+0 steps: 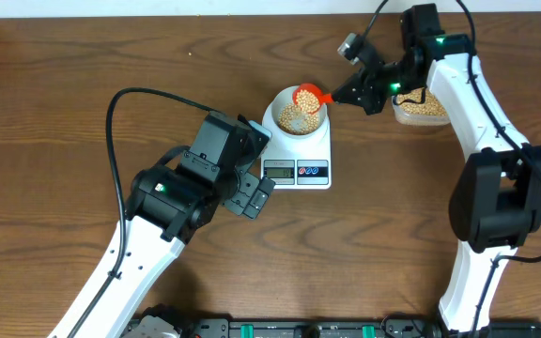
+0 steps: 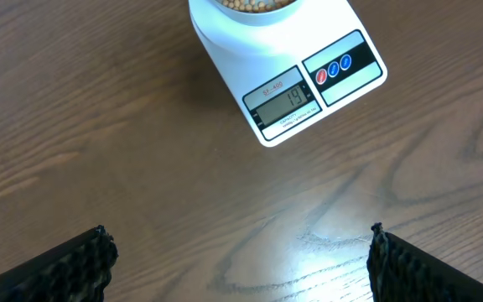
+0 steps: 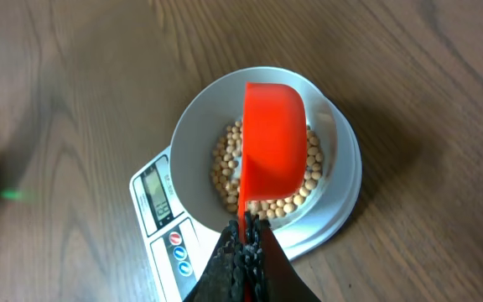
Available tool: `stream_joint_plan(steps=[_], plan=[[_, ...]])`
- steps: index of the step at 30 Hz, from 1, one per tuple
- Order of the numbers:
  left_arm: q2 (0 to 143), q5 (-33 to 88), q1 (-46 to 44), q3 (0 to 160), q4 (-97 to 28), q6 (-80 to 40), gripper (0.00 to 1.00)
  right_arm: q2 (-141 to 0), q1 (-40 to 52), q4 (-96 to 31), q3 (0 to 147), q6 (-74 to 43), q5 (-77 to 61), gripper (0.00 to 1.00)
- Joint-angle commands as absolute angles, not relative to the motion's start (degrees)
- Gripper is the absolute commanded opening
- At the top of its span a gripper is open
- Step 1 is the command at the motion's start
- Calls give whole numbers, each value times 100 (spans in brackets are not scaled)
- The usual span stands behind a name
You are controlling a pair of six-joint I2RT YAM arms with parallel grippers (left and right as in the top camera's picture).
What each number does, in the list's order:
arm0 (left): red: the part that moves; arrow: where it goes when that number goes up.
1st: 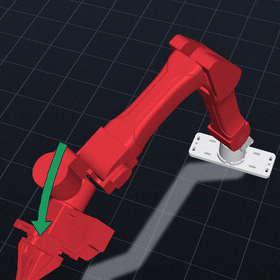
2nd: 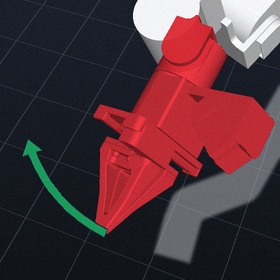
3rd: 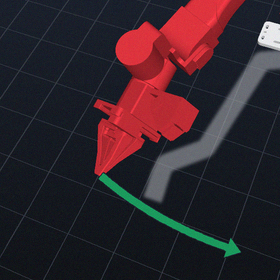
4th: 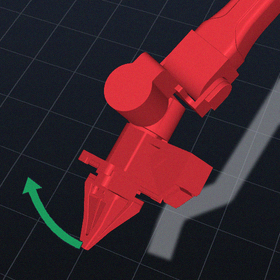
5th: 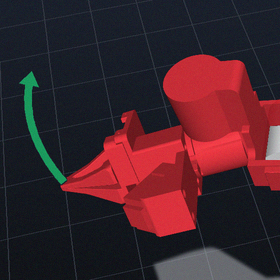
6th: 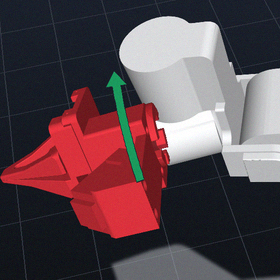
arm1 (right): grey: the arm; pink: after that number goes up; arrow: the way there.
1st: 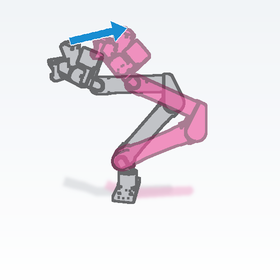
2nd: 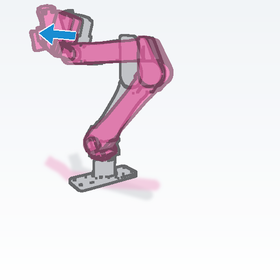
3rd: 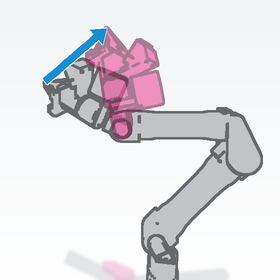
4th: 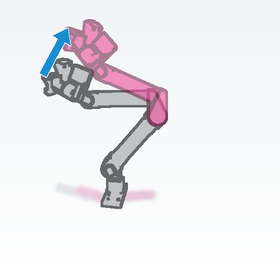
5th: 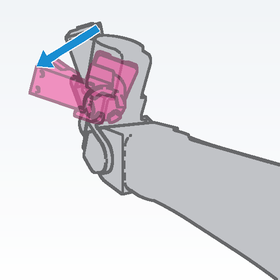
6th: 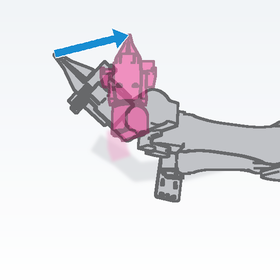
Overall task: Scoop item into bowl and weigh 50g on scale
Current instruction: 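Tilt the scoop with the right gripper to pour soybeans into the bowl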
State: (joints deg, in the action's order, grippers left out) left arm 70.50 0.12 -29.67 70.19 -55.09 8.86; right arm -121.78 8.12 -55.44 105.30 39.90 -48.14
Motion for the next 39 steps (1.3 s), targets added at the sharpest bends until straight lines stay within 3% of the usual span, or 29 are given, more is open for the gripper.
stream_joint_plan(steps=[1, 24, 39], plan=[[7041, 49, -2943, 7048, -5507, 919, 98, -12097, 904, -5481, 10532, 4101, -4786, 1], [7039, 47, -2943, 7048, -5507, 919, 98, -11944, 976, -5492, 10532, 4101, -4786, 1], [7041, 47, -2943, 7048, -5507, 919, 98, -11559, 1472, -5485, 10532, 4095, -3599, 1]])
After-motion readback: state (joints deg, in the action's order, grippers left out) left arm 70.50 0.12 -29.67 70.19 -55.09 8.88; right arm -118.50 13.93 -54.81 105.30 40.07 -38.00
